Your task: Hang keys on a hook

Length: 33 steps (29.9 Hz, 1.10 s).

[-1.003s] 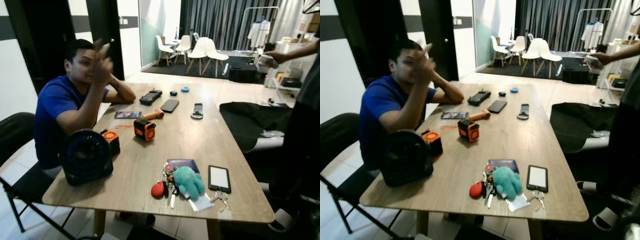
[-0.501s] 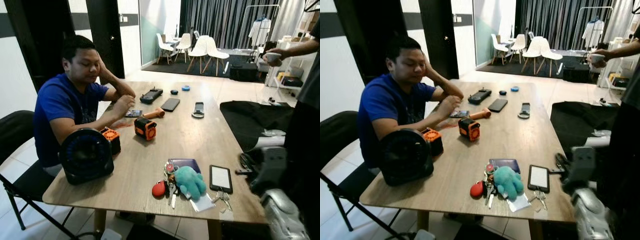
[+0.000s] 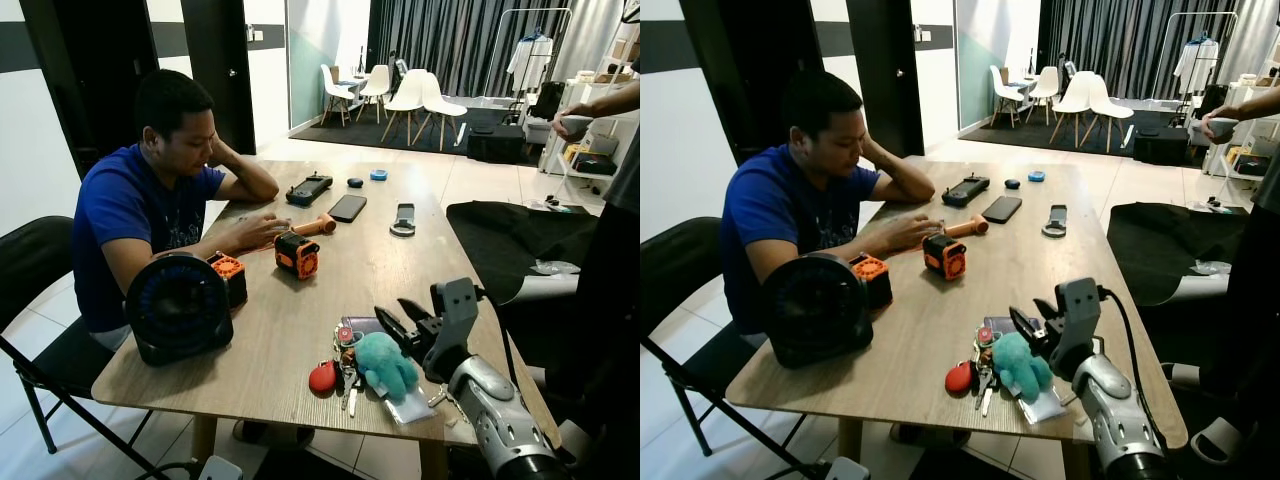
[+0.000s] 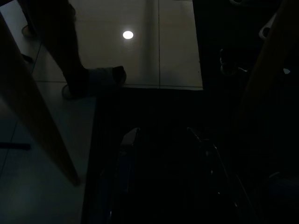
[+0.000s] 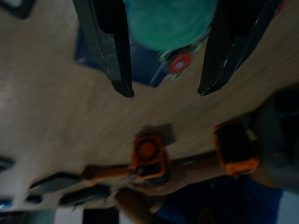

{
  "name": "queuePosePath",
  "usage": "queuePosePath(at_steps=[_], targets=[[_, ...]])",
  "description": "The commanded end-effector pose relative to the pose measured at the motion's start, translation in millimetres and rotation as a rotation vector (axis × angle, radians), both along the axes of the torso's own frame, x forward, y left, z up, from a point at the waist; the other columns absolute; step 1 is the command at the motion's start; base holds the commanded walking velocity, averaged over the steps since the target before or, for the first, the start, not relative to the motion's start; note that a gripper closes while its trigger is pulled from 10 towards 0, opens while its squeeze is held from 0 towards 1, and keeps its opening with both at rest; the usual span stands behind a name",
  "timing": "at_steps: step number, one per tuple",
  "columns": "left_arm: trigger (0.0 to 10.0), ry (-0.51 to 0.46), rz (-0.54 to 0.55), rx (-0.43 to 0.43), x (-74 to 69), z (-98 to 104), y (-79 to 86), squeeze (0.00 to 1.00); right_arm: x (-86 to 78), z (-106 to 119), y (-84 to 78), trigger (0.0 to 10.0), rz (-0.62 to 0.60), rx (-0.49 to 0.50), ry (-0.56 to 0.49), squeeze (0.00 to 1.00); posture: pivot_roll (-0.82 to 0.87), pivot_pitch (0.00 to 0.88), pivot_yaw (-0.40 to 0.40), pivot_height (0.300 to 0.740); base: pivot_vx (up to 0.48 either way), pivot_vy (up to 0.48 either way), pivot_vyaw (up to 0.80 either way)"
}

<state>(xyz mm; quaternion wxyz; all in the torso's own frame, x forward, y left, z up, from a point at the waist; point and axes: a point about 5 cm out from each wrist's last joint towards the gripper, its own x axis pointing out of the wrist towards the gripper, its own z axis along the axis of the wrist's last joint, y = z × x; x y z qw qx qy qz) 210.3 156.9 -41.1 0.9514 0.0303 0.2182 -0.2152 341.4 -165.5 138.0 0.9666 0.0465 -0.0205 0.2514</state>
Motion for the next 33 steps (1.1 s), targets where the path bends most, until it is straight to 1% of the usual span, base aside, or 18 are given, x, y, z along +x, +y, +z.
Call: queuePosePath(at_steps=[1, 3, 4, 8, 9, 10, 11, 15, 18, 22, 26, 31, 33], targets=[[10.0, 0.014, 0.004, -0.006, -1.6, -1.5, 0.3, 0.0, -3.0, -7.0, 4.8, 10.0, 0.038, -0.003, 0.037, 0.47, 0.05, 0.024, 0.013, 0.74, 0.0, 0.0, 0.0], [10.0, 0.014, 0.003, -0.005, -1.6, -1.5, 0.3, 0.0, -3.8, -7.2, 5.5, 10.0, 0.046, -0.002, 0.04, 0.47, 0.05, 0.024, 0.013, 0.74, 0.0, 0.0, 0.0], [10.0, 0.014, 0.0, -0.004, -1.4, -1.3, 0.2, 0.0, -6.7, -8.1, 8.4, 10.0, 0.077, -0.011, 0.049, 1.0, 0.05, 0.024, 0.017, 0.74, 0.0, 0.0, 0.0], [10.0, 0.014, -0.002, -0.003, -1.0, -1.2, 0.1, 0.0, -8.3, -10.8, 9.4, 10.0, 0.083, -0.049, 0.056, 1.0, 0.05, 0.025, 0.018, 0.74, 0.0, 0.0, 0.0], [10.0, 0.014, -0.003, -0.003, -1.0, -1.2, 0.0, 0.0, -8.4, -13.1, 8.5, 10.0, 0.077, -0.066, 0.062, 0.81, 0.05, 0.025, 0.018, 0.74, 0.0, 0.0, 0.0], [10.0, 0.015, -0.004, -0.002, -1.4, -1.4, -0.1, 0.0, -7.9, -18.5, 5.5, 10.0, 0.046, -0.082, 0.09, 0.0, 0.05, 0.025, 0.018, 0.74, 0.0, 0.0, 0.0], [10.0, 0.015, -0.004, -0.002, -1.4, -1.4, -0.1, 0.0, -7.9, -18.5, 5.5, 10.0, 0.046, -0.082, 0.09, 0.0, 0.05, 0.025, 0.018, 0.74, 0.0, 0.0, 0.0], [10.0, 0.018, -0.004, -0.002, -2.1, -1.9, -0.2, 0.0, -7.3, -28.3, 2.6, 10.0, 0.011, -0.092, 0.167, 0.0, 0.05, 0.025, 0.018, 0.74, 0.0, 0.0, 0.0], [10.0, 0.02, -0.003, -0.003, -2.3, -2.1, -0.4, 0.0, -7.4, -29.3, 4.0, 10.0, 0.012, -0.086, 0.177, 0.0, 0.05, 0.022, 0.016, 0.74, 0.0, 0.0, 0.0], [10.0, 0.021, 0.001, -0.004, -1.9, -2.2, -0.9, 0.0, -5.7, -30.0, 2.6, 10.0, -0.019, -0.081, 0.198, 0.0, 0.05, 0.022, 0.013, 0.74, 0.0, 0.0, 0.0], [10.0, 0.021, 0.002, -0.003, -1.4, -2.1, -1.5, 0.0, -3.3, -33.3, -0.1, 10.0, -0.041, -0.109, 0.227, 0.0, 0.05, 0.025, 0.01, 0.74, 0.0, 0.0, 0.0], [10.0, 0.025, 0.009, -0.003, -1.4, -2.7, -1.5, 0.0, -0.5, -40.3, -0.9, 10.0, -0.063, -0.116, 0.303, 0.0, 0.05, 0.021, 0.008, 0.74, 0.0, 0.0, 0.0], [10.0, 0.025, 0.01, -0.002, -1.4, -2.8, -1.5, 0.0, -0.5, -41.8, -0.7, 10.0, -0.063, -0.123, 0.315, 0.0, 0.05, 0.021, 0.008, 0.74, 0.0, 0.0, 0.0]])
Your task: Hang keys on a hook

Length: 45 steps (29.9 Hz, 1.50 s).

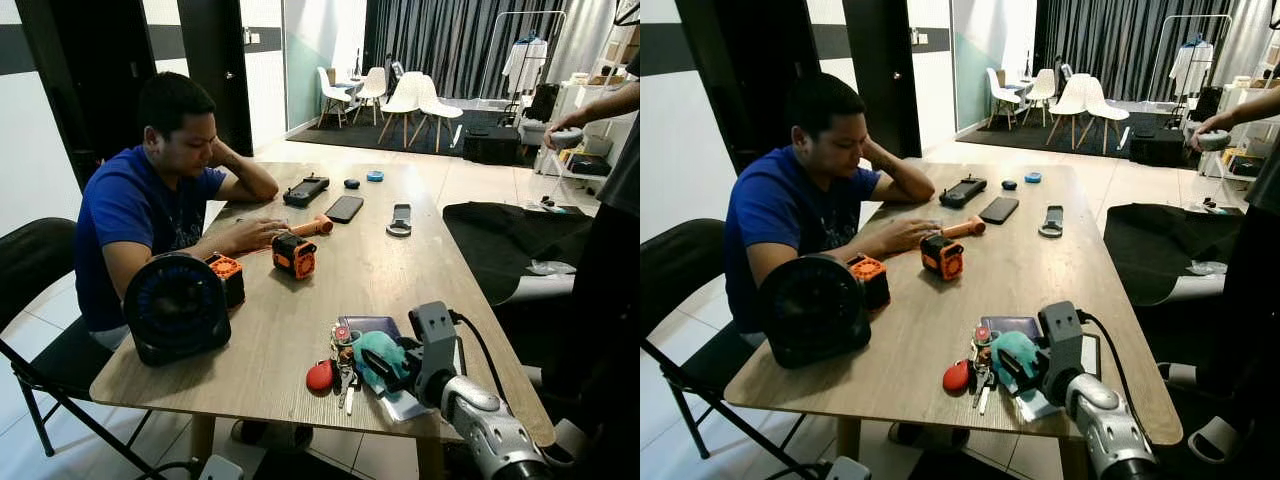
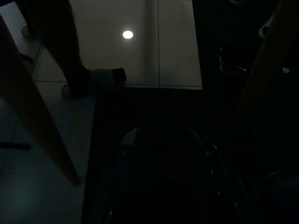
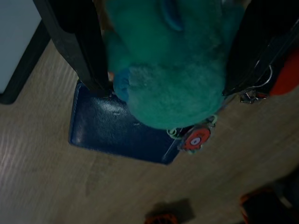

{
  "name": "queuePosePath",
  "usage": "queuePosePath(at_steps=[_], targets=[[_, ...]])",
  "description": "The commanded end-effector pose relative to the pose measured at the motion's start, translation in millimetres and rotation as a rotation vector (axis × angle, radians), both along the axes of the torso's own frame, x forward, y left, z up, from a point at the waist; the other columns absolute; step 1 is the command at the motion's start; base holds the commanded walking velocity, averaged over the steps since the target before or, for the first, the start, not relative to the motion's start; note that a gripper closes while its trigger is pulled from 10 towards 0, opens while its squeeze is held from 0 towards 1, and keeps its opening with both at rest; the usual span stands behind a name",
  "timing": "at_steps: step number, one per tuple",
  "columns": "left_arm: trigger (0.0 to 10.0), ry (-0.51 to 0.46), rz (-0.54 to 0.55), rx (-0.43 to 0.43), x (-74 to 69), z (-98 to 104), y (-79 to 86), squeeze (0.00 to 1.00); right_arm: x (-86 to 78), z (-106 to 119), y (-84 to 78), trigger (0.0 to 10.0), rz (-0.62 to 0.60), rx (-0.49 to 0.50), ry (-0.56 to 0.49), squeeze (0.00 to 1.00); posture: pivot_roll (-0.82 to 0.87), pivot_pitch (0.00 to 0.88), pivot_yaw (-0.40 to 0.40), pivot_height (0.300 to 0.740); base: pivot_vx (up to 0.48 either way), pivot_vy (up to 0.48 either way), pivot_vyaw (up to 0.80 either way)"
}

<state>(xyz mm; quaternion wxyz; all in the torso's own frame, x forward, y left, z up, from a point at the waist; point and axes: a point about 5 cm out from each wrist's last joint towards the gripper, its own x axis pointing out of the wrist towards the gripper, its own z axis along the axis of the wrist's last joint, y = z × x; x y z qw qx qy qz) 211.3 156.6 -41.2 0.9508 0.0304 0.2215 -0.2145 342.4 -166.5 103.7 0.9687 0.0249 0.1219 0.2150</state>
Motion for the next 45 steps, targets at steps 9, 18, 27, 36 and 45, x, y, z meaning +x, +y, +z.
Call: queuePosePath(at_steps=[9, 18, 27, 36, 45], targets=[[10.0, 0.02, 0.011, 0.0, -2.5, -2.8, -0.5, 0.0, -2.3, -14.1, 0.3, 10.0, -0.021, -0.025, 0.087, 0.0, 0.05, 0.024, 0.01, 0.74, 0.0, 0.0, 0.0], [10.0, 0.019, 0.01, 0.009, -2.1, -2.5, 1.2, 0.0, -1.9, -15.9, -2.2, 0.0, -0.039, -0.029, 0.089, 0.0, 0.05, 0.023, 0.017, 0.74, 0.0, 0.0, 0.0], [10.0, 0.02, 0.006, 0.016, -2.3, -2.8, 1.4, 0.0, -2.9, -18.6, -6.1, 0.0, -0.066, -0.041, 0.08, 0.0, 0.05, 0.022, 0.018, 0.74, 0.0, 0.0, 0.0], [10.0, 0.017, 0.005, 0.017, -2.0, -2.6, 1.2, 0.0, 3.3, -2.7, -23.4, 10.0, -0.189, 0.002, -0.016, 0.0, 0.05, 0.016, 0.019, 0.74, 0.0, 0.0, 0.0], [10.0, 0.012, -0.002, 0.02, -0.1, -1.5, 1.4, 0.0, 4.2, 58.7, -79.0, 10.0, -0.463, 0.149, -0.371, 0.0, 0.04, 0.007, 0.024, 0.74, 0.0, 0.0, 0.0]])
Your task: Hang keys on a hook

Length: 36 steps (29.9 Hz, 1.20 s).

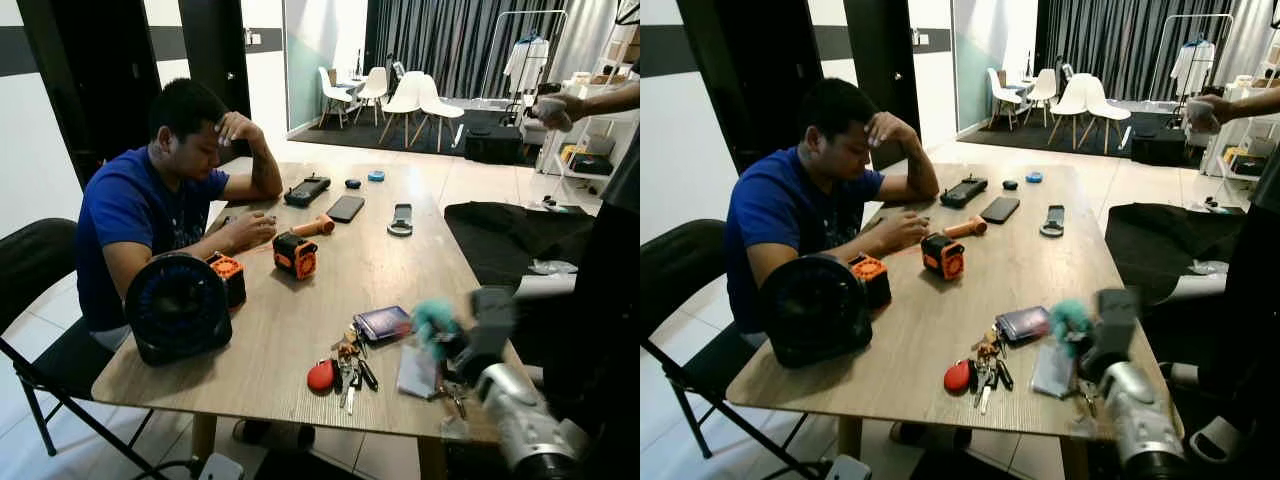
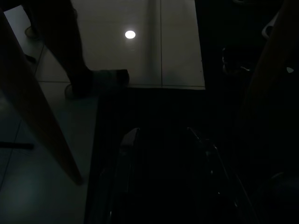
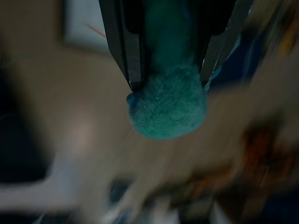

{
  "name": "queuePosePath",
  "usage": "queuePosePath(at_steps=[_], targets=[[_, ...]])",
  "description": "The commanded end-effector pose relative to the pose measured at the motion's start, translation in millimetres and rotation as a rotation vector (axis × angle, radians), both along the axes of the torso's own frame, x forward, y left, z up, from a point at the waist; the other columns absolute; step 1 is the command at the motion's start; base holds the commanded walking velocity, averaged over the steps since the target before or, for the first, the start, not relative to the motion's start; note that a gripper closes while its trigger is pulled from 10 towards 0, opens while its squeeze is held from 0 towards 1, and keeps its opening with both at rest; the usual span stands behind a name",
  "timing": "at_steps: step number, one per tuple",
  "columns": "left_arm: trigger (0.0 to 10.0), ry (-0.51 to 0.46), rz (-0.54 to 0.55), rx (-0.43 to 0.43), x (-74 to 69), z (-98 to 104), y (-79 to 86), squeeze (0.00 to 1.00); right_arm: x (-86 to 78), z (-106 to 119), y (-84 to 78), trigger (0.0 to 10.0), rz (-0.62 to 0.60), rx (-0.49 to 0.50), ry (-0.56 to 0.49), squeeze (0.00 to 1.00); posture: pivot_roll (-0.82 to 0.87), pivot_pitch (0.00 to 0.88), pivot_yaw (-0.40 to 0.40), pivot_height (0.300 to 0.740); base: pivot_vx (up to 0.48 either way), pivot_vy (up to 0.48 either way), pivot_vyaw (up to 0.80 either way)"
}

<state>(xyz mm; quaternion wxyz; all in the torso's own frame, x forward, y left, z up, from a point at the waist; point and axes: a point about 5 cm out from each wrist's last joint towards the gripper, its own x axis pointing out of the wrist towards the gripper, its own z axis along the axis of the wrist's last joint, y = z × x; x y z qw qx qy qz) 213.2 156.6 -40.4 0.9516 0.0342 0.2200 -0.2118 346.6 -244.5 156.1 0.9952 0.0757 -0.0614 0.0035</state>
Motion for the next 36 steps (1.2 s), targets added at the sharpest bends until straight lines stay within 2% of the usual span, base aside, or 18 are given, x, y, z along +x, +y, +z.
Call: queuePosePath(at_steps=[1, 6, 9, 12, 13, 16, 17, 21, 23, 24, 25, 27, 30, 31, 33, 34, 35, 36], targets=[[10.0, 0.017, -0.006, 0.012, -1.8, -2.2, 1.6, 0.0, -1.9, 14.8, -8.8, 10.0, -0.044, 0.03, -0.088, 0.0, 0.04, 0.007, 0.025, 0.74, 0.0, 0.0, 0.0], [10.0, 0.014, -0.007, 0.013, -1.1, -1.7, 1.6, 0.0, -12.8, 42.0, -39.6, 10.0, -0.164, 0.024, -0.235, 0.0, 0.03, 0.005, 0.027, 0.74, 0.0, 0.0, 0.0], [10.0, 0.013, -0.007, 0.013, -0.9, -1.6, 1.5, 0.0, -15.1, 45.6, -44.8, 10.0, -0.183, 0.021, -0.256, 0.0, 0.03, 0.005, 0.027, 0.74, 0.0, 0.0, 0.0], [10.0, 0.01, -0.004, 0.011, -0.6, -1.2, 1.7, 0.0, -29.0, 55.5, -69.2, 10.0, -0.296, 0.001, -0.323, 0.0, 0.04, 0.006, 0.023, 0.74, 0.0, 0.0, 0.0], [10.0, 0.01, -0.004, 0.011, -0.6, -1.2, 1.7, 0.0, -29.0, 55.5, -69.2, 10.0, -0.296, 0.001, -0.323, 0.0, 0.04, 0.006, 0.023, 0.74, 0.0, 0.0, 0.0], [10.0, 0.01, 0.007, 0.013, -2.9, -2.0, 3.7, 0.0, -53.5, 50.0, -105.2, 10.0, -0.498, -0.013, -0.334, 0.0, 0.04, 0.008, 0.017, 0.74, 0.0, 0.0, 0.0], [10.0, 0.01, 0.007, 0.013, -2.9, -2.0, 3.7, 0.0, -53.5, 50.0, -105.2, 10.0, -0.498, -0.013, -0.334, 0.0, 0.04, 0.008, 0.017, 0.74, 0.0, 0.0, 0.0], [10.0, 0.014, 0.016, 0.017, -7.0, -3.8, 6.7, 0.0, -94.1, 20.8, -151.0, 10.0, -0.783, 0.057, -0.267, 0.0, 0.05, 0.011, 0.021, 0.74, 0.0, 0.0, 0.0], [10.0, 0.014, 0.016, 0.017, -7.0, -3.8, 6.7, 0.0, -94.1, 20.8, -151.0, 10.0, -0.783, 0.057, -0.267, 0.0, 0.05, 0.011, 0.021, 0.74, 0.0, 0.0, 0.0], [10.0, 0.016, 0.019, 0.019, -8.1, -4.3, 7.8, 0.0, -112.5, 2.7, -165.9, 10.0, -0.883, 0.09, -0.216, 0.0, 0.05, 0.013, 0.021, 0.74, 0.0, 0.0, 0.0], [10.0, 0.016, 0.019, 0.019, -8.1, -4.3, 7.8, 0.0, -112.5, 2.7, -165.9, 10.0, -0.883, 0.09, -0.216, 0.0, 0.05, 0.013, 0.021, 0.74, 0.0, 0.0, 0.0], [10.0, 0.021, 0.021, 0.025, -9.2, -5.0, 9.8, 0.0, -147.6, -41.5, -181.3, 10.0, -1.028, 0.14, -0.061, 0.0, 0.06, 0.015, 0.022, 0.74, 0.0, 0.0, 0.0], [10.0, 0.021, 0.021, 0.025, -9.2, -5.0, 9.8, 0.0, -147.6, -41.5, -181.3, 10.0, -1.028, 0.14, -0.061, 0.0, 0.06, 0.015, 0.022, 0.74, 0.0, 0.0, 0.0], [10.0, 0.025, 0.021, 0.03, -9.2, -5.3, 10.5, 0.0, -159.3, -72.0, -175.7, 10.0, -1.031, 0.151, 0.075, 0.0, 0.05, 0.016, 0.023, 0.74, 0.0, 0.0, 0.0], [10.0, 0.025, 0.021, 0.03, -9.2, -5.3, 10.5, 0.0, -159.3, -72.0, -175.7, 10.0, -1.031, 0.151, 0.075, 0.0, 0.05, 0.016, 0.023, 0.74, 0.0, 0.0, 0.0], [10.0, 0.031, 0.019, 0.035, -9.0, -6.0, 10.5, 0.0, -168.4, -111.5, -158.9, 10.0, -0.988, 0.172, 0.277, 0.0, 0.05, 0.016, 0.027, 0.74, 0.0, 0.0, 0.0], [10.0, 0.031, 0.019, 0.035, -9.0, -6.0, 10.5, 0.0, -168.4, -111.5, -158.9, 10.0, -0.988, 0.172, 0.277, 0.0, 0.05, 0.016, 0.027, 0.74, 0.0, 0.0, 0.0], [10.0, 0.037, 0.016, 0.039, -9.0, -6.6, 9.9, 0.0, -177.2, -148.0, -135.4, 10.0, -0.921, 0.194, 0.472, 0.0, 0.05, 0.016, 0.028, 0.74, 0.0, 0.0, 0.0]])
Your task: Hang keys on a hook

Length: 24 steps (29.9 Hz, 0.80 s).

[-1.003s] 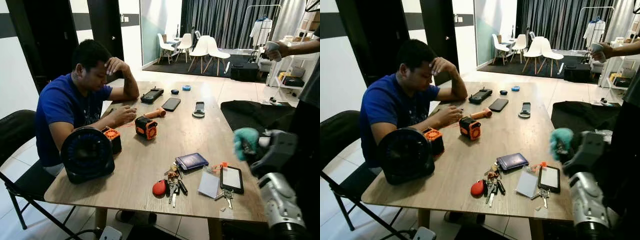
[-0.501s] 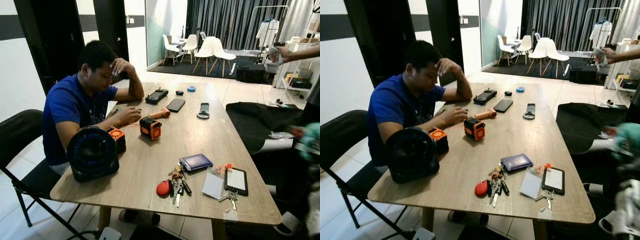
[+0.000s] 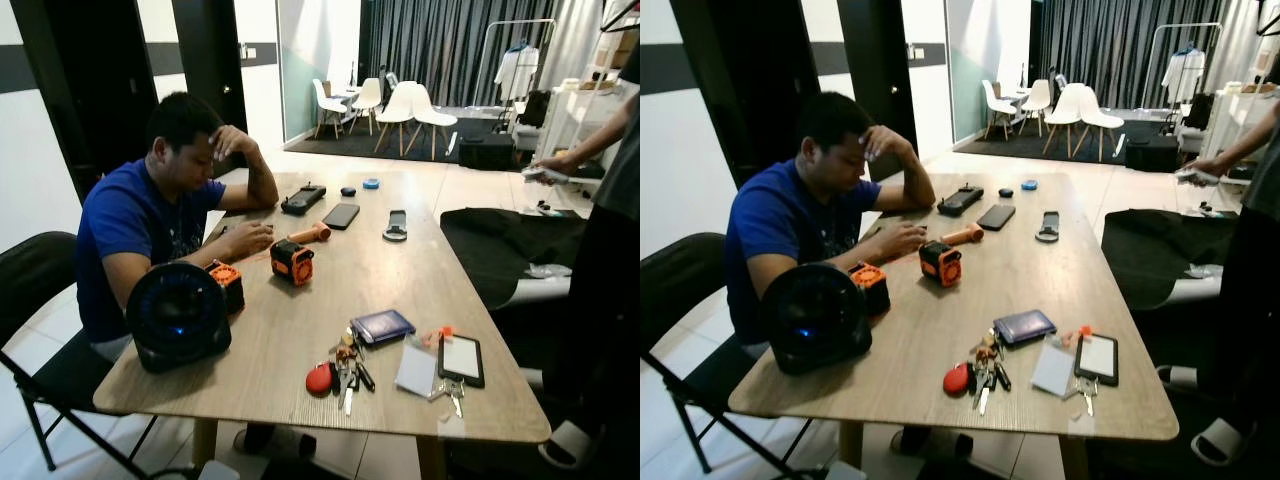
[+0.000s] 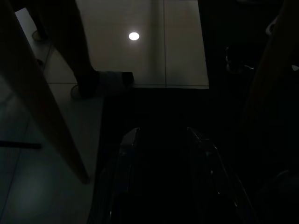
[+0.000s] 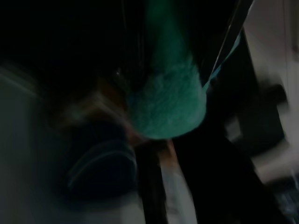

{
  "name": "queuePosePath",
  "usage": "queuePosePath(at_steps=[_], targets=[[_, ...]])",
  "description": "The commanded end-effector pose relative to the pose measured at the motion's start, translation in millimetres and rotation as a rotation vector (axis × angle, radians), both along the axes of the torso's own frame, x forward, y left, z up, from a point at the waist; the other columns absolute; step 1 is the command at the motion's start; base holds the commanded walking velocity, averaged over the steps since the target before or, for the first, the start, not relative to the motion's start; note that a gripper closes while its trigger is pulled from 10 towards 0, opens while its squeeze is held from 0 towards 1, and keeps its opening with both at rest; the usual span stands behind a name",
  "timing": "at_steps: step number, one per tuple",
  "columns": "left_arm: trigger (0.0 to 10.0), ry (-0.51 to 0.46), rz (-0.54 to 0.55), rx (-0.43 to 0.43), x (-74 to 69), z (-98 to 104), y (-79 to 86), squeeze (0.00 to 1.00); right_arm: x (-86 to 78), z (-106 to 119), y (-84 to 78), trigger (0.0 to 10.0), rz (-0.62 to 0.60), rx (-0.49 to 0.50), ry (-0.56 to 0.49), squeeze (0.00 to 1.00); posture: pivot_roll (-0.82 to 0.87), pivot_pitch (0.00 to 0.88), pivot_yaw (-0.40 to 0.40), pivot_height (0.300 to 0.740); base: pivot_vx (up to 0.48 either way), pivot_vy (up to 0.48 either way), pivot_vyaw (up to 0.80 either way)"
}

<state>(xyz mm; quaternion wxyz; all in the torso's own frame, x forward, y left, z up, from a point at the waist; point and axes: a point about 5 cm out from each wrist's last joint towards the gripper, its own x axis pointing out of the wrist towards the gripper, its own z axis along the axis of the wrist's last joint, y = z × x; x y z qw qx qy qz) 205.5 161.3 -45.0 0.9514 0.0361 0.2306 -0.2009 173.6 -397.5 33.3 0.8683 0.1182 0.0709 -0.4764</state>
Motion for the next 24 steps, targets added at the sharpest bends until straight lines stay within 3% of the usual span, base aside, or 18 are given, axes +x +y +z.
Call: queuePosePath(at_steps=[1, 3, 4, 5, 6, 7, 8, 9, 11, 12, 13, 15, 16, 17, 18, 19, 23, 24], targets=[[10.0, 0.026, -0.007, 0.031, -1.3, -2.8, 4.3, 0.0, -10.0, -53.0, 43.2, 10.0, 0.127, 0.18, 0.215, 0.0, 0.05, 0.015, 0.028, 0.74, 0.0, 0.0, 0.0], [10.0, 0.026, -0.007, 0.031, -1.3, -2.8, 4.3, 0.0, -10.0, -53.0, 43.2, 10.0, 0.127, 0.18, 0.215, 0.0, 0.05, 0.015, 0.028, 0.74, 0.0, 0.0, 0.0], [10.0, 0.034, -0.005, 0.035, -1.4, -3.6, 3.7, 0.0, -11.7, -72.3, 69.0, 10.0, 0.215, 0.237, 0.299, 0.0, 0.05, 0.015, 0.027, 0.74, 0.0, 0.0, 0.0], [10.0, 0.034, -0.005, 0.035, -1.4, -3.6, 3.7, 0.0, -11.7, -72.3, 69.0, 10.0, 0.215, 0.237, 0.299, 0.0, 0.05, 0.015, 0.027, 0.74, 0.0, 0.0, 0.0], [10.0, 0.041, 0.0, 0.051, -1.3, -4.7, 4.0, 0.0, -9.1, -85.4, 94.2, 10.0, 0.321, 0.274, 0.355, 0.0, 0.06, 0.016, 0.023, 0.74, 0.0, 0.0, 0.0], [10.0, 0.041, 0.0, 0.051, -1.3, -4.7, 4.0, 0.0, -9.1, -85.4, 94.2, 10.0, 0.321, 0.274, 0.355, 0.0, 0.06, 0.016, 0.023, 0.74, 0.0, 0.0, 0.0], [10.0, 0.056, 0.018, 0.08, -1.3, -6.6, 6.2, 0.0, -4.1, -95.3, 120.5, 10.0, 0.437, 0.312, 0.391, 0.0, 0.06, 0.018, 0.023, 0.74, 0.0, 0.0, 0.0], [10.0, 0.056, 0.018, 0.08, -1.3, -6.6, 6.2, 0.0, -4.1, -95.3, 120.5, 10.0, 0.437, 0.312, 0.391, 0.0, 0.06, 0.018, 0.023, 0.74, 0.0, 0.0, 0.0], [10.0, 0.078, 0.053, 0.105, -1.6, -9.0, 9.8, 0.0, 4.8, -104.5, 157.5, 10.0, 0.619, 0.356, 0.429, 0.0, 0.06, 0.019, 0.024, 0.74, 0.0, 0.0, 0.0], [10.0, 0.078, 0.053, 0.105, -1.6, -9.0, 9.8, 0.0, 4.8, -104.5, 157.5, 10.0, 0.619, 0.356, 0.429, 0.0, 0.06, 0.019, 0.024, 0.74, 0.0, 0.0, 0.0], [10.0, 0.082, 0.061, 0.106, -1.8, -9.4, 10.6, 0.0, 9.9, -105.3, 170.6, 10.0, 0.706, 0.351, 0.436, 0.0, 0.06, 0.018, 0.024, 0.74, 0.0, 0.0, 0.0], [10.0, 0.083, 0.064, 0.104, -1.9, -9.4, 10.9, 0.0, 15.1, -104.8, 182.0, 10.0, 0.786, 0.345, 0.431, 0.0, 0.06, 0.018, 0.023, 0.74, 0.0, 0.0, 0.0], [10.0, 0.084, 0.069, 0.101, -2.2, -9.6, 11.2, 0.0, 19.3, -104.0, 190.5, 6.6, 0.847, 0.342, 0.425, 0.0, 0.06, 0.016, 0.022, 0.74, 0.0, 0.0, 0.0], [10.0, 0.084, 0.072, 0.1, -2.6, -9.8, 11.4, 0.0, 22.2, -103.2, 196.2, 4.0, 0.89, 0.34, 0.421, 0.0, 0.06, 0.013, 0.02, 0.74, 0.0, 0.0, 0.0], [10.0, 0.084, 0.072, 0.1, -2.6, -9.8, 11.4, 0.0, 22.2, -103.2, 196.2, 4.0, 0.89, 0.34, 0.421, 0.0, 0.06, 0.013, 0.02, 0.74, 0.0, 0.0, 0.0], [10.0, 0.086, 0.074, 0.1, -3.1, -10.2, 11.6, 0.0, 23.6, -102.8, 199.0, 0.0, 0.916, 0.336, 0.422, 0.0, 0.06, 0.012, 0.017, 0.74, 0.0, 0.0, 0.0], [10.0, 0.089, 0.077, 0.103, -4.1, -11.1, 11.3, 0.0, 24.6, -102.8, 200.7, 0.0, 0.95, 0.316, 0.445, 0.0, 0.07, 0.006, 0.008, 0.74, 0.0, 0.0, 0.0], [10.0, 0.09, 0.077, 0.105, -4.6, -11.5, 10.9, 0.0, 24.9, -103.2, 201.6, 10.0, 0.97, 0.301, 0.47, 0.0, 0.07, 0.006, 0.008, 0.74, 0.0, 0.0, 0.0]])
